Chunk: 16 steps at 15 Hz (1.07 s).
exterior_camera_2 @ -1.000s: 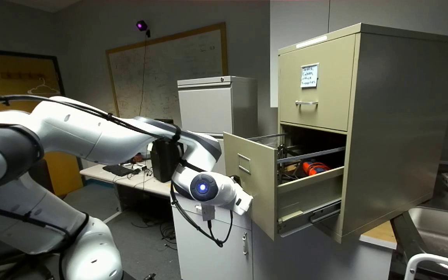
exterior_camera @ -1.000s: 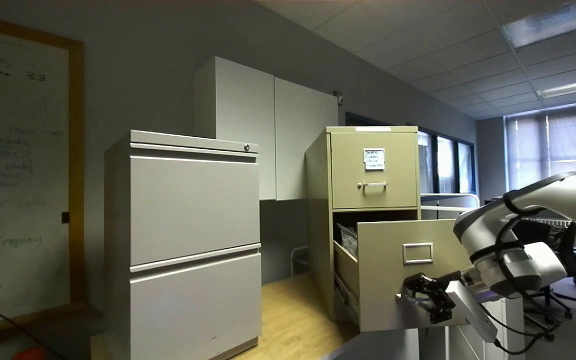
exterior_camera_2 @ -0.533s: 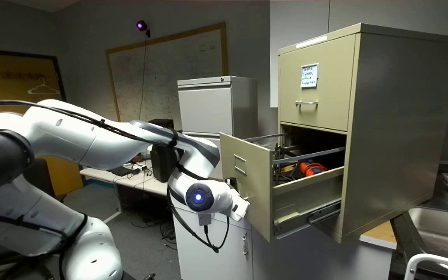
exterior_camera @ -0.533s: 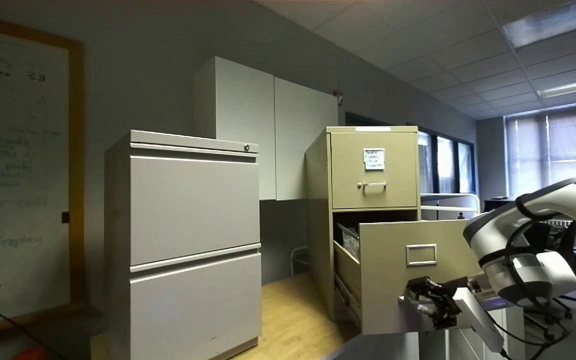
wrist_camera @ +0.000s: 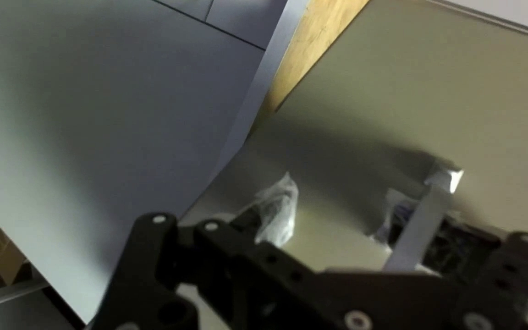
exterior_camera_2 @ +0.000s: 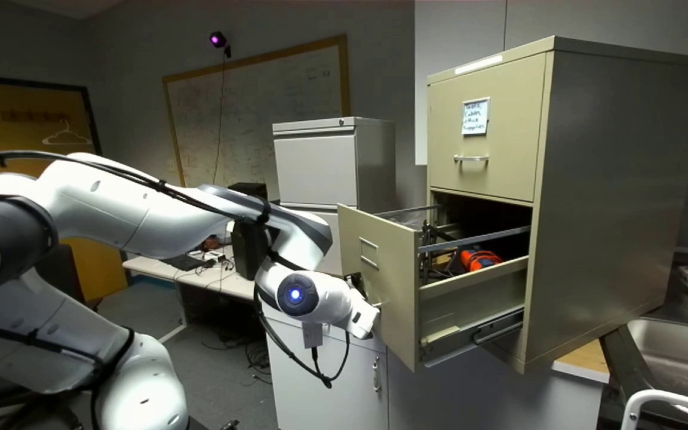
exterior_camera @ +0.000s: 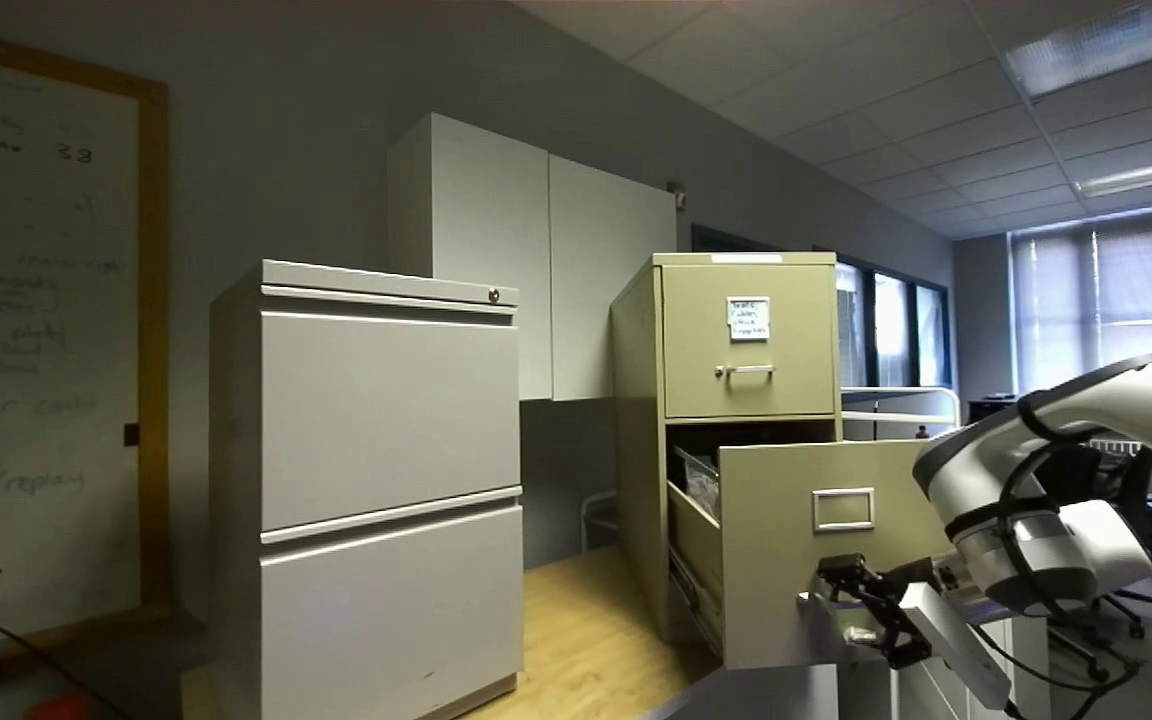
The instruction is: Open the bottom drawer on the right
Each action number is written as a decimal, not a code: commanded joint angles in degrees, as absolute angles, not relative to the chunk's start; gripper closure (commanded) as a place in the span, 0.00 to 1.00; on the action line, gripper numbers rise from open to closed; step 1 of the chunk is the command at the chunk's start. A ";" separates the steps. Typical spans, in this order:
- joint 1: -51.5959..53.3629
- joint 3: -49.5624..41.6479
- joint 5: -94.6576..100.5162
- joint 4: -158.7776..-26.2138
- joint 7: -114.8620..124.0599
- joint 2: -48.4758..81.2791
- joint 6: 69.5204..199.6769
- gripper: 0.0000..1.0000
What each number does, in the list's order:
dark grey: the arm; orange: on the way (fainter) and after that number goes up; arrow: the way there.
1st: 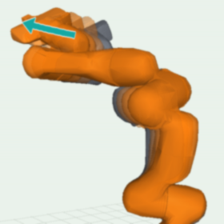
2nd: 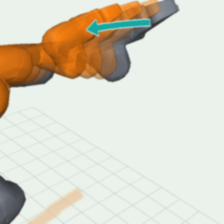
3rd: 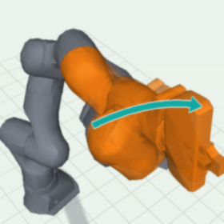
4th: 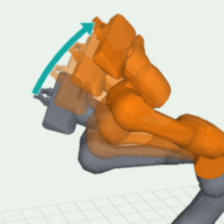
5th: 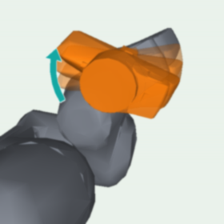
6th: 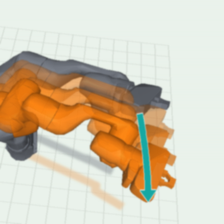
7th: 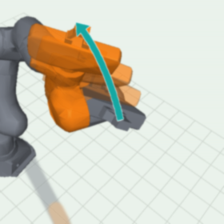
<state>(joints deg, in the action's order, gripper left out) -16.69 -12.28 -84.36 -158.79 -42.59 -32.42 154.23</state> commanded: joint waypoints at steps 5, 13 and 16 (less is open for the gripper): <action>-17.02 3.41 -83.38 -158.82 -37.34 -27.12 178.43 0.00; -28.44 24.39 -94.67 -160.46 -43.89 -26.46 199.43 0.00; -36.57 32.90 -102.22 -159.73 -49.02 -28.61 199.02 0.00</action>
